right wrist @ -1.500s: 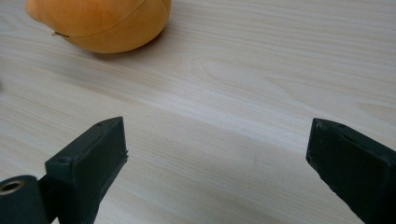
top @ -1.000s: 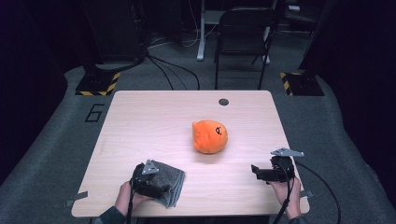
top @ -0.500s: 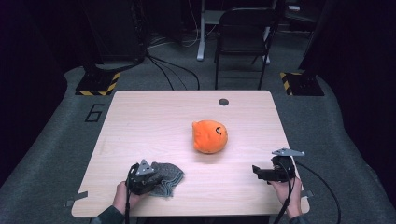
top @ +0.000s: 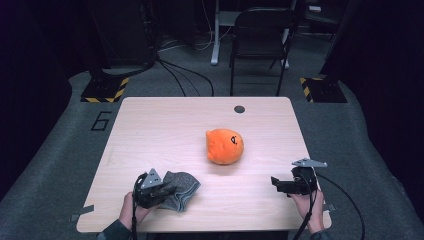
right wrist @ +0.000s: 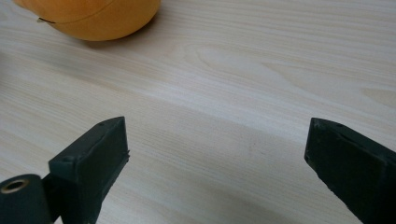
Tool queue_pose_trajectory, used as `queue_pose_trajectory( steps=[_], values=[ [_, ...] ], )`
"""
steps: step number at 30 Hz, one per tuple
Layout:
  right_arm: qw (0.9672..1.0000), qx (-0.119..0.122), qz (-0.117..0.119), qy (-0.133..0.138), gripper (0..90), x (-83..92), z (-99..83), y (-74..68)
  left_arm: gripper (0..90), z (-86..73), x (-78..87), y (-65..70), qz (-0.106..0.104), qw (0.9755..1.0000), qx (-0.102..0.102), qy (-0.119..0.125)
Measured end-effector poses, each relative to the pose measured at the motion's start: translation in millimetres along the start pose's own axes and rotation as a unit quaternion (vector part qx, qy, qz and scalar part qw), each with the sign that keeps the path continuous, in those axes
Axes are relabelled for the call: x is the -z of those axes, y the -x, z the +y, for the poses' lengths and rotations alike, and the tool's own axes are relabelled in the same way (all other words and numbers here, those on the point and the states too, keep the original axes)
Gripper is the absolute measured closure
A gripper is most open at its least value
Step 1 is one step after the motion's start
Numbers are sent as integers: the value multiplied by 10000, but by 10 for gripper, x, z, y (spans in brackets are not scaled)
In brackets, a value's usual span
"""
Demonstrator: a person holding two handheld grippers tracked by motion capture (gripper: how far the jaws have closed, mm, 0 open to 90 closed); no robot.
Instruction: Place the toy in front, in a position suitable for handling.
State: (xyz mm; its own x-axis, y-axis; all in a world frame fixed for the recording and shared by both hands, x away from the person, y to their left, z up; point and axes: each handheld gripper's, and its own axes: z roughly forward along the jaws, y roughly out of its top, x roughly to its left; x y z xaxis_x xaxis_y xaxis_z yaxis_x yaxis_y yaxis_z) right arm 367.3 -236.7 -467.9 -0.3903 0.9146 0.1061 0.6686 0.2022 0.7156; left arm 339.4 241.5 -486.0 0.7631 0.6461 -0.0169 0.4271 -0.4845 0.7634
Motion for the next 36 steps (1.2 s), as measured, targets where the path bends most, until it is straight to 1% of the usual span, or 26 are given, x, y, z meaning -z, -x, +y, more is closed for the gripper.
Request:
queue_pose_trajectory(
  steps=[2,4,8,9,10,11,12,13,14,18,20,22,23,24,25,26,27,28,29,30,31,32,33,34,35,36],
  values=[
    [10000,15,-7,-11,55,1,-1,4,747,45,-27,54,-110,9999,-72,28],
    [10000,-24,-31,18,55,20,0,5,746,111,-77,114,-202,9996,-178,14],
    [10000,-69,-35,35,55,38,-5,17,746,271,-213,252,-410,9985,-360,91],
    [10000,-32,-43,46,55,37,-6,27,746,307,-248,286,-468,9979,-438,80],
    [10000,-48,-35,35,55,37,-8,33,745,339,-292,324,-534,9975,-451,93],
    [10000,-46,-38,34,55,36,-8,29,745,401,-380,408,-658,9963,-542,73],
    [10000,-46,-38,34,55,36,-8,29,745,401,-380,408,-658,9963,-542,73],
    [10000,-64,-32,50,56,38,-9,17,744,465,-467,494,-758,9950,-643,67],
    [10000,-64,-32,50,56,38,-9,17,744,465,-467,494,-758,9950,-643,67],
    [10000,-68,-31,45,55,57,-11,5,743,587,-628,650,-934,9920,-843,63],
    [10000,-13,-25,70,56,67,-13,12,743,638,-706,706,-1010,9906,-917,13],
    [9999,-76,-34,68,56,72,-11,11,739,681,-802,759,-1083,9897,-940,-6],
    [9999,-90,-24,79,56,70,-11,11,736,703,-848,783,-1093,9893,-969,-56],
    [9999,-44,-38,91,56,67,-13,17,730,721,-903,806,-1129,9888,-974,-73],
    [9999,-94,-30,66,56,67,-14,12,726,738,-954,829,-1154,9883,-992,-117],
    [10000,-27,-32,58,56,50,-20,17,708,754,-1010,854,-1154,9881,-1011,-141],
    [10000,-27,-32,58,56,50,-20,17,708,772,-1072,873,-1134,9879,-1046,-171],
    [10000,-89,-37,27,56,44,-23,6,697,787,-1126,891,-1138,9875,-1066,-230],
    [10000,-44,-29,-13,56,30,-31,5,651,797,-1175,908,-1152,9872,-1073,-264],
    [10000,-44,-29,-13,56,30,-31,5,651,803,-1210,922,-1121,9872,-1096,-307],
    [10000,-33,-23,-6,56,27,-33,-3,607,805,-1228,930,-1121,9865,-1137,-375],
    [10000,-1,-27,2,56,29,-35,-10,550,803,-1232,934,-1108,9868,-1123,-380],
    [10000,39,-3,14,56,37,-36,-22,435,801,-1229,935,-1080,9873,-1111,-352],
    [10000,50,1,3,56,37,-36,-24,400,802,-1214,933,-1057,9876,-1115,-326],
    [10000,50,1,3,56,37,-36,-24,400,805,-1191,931,-1025,9882,-1093,-307],
    [10000,23,11,9,56,34,-35,-29,358,807,-1167,925,-978,9887,-1107,-267]
  ],
)
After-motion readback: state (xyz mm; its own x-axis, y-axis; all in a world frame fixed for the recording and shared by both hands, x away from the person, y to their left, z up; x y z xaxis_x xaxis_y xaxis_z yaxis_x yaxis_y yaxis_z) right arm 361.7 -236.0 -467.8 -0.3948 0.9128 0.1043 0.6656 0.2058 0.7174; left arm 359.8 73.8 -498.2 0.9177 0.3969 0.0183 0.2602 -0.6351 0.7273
